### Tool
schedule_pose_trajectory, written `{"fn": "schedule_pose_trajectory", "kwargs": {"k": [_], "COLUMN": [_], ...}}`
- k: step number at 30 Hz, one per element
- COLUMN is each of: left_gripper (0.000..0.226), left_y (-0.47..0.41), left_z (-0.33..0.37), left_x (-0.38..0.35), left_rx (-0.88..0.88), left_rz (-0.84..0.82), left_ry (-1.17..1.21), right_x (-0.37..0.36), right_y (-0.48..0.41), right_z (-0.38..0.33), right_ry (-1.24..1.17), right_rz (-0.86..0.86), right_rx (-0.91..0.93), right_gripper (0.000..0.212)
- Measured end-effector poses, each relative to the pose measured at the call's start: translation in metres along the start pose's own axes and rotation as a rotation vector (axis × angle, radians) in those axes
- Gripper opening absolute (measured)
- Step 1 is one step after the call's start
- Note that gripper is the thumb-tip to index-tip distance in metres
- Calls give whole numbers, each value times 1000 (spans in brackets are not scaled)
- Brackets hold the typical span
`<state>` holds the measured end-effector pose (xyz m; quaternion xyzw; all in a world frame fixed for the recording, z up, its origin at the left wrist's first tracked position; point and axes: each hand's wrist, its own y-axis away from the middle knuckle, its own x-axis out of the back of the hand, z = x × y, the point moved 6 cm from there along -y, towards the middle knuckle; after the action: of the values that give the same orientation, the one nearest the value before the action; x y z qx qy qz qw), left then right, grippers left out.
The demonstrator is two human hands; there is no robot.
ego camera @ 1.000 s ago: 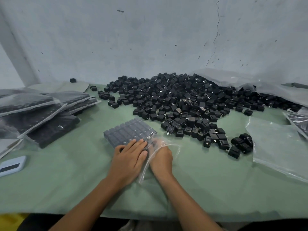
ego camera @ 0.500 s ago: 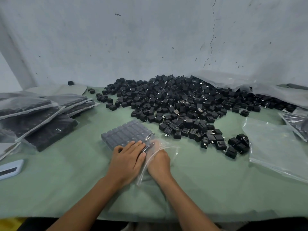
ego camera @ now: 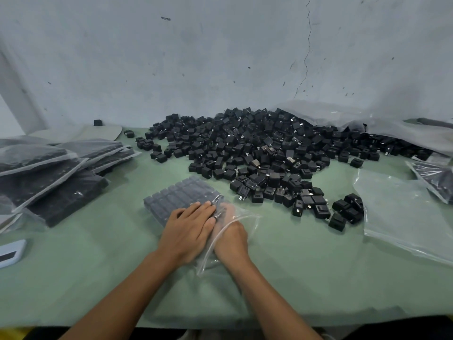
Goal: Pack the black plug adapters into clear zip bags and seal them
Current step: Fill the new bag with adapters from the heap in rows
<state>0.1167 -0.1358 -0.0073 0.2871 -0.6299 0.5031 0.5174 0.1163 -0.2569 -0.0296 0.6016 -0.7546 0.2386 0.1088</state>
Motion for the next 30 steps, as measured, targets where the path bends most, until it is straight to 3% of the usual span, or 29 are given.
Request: {"fn": "schedule_pose_trajectory", "kwargs": {"k": [5, 10, 20, 26, 28, 30], "left_gripper": [55, 63, 53, 48, 51, 55], "left_y": [0, -2, -5, -6, -6, -6], "left_z": [2, -1, -3, -4, -5, -6], "left_x": [1, -3, -7, -8, -9, -9], "left_rx": [-8, 12, 45, 52, 53, 57], "left_rz": [-14, -32, -79, -85, -87, -87], "left_ry": [-37, -25, 50, 53, 59, 66], "right_x": [-1, 1, 6, 22, 42, 74], "right_y": [-3, -4, 5, 28, 36, 36], "right_z": [3, 3, -6, -1, 1, 7], "right_ry": [71, -66, -119, 46, -10, -73], "right_rz": [-29, -78, -144, -192, -173, -49], "right_rx": [47, 20, 29, 42, 90, 118], "right_gripper": [32, 21, 34, 18, 18, 24]}}
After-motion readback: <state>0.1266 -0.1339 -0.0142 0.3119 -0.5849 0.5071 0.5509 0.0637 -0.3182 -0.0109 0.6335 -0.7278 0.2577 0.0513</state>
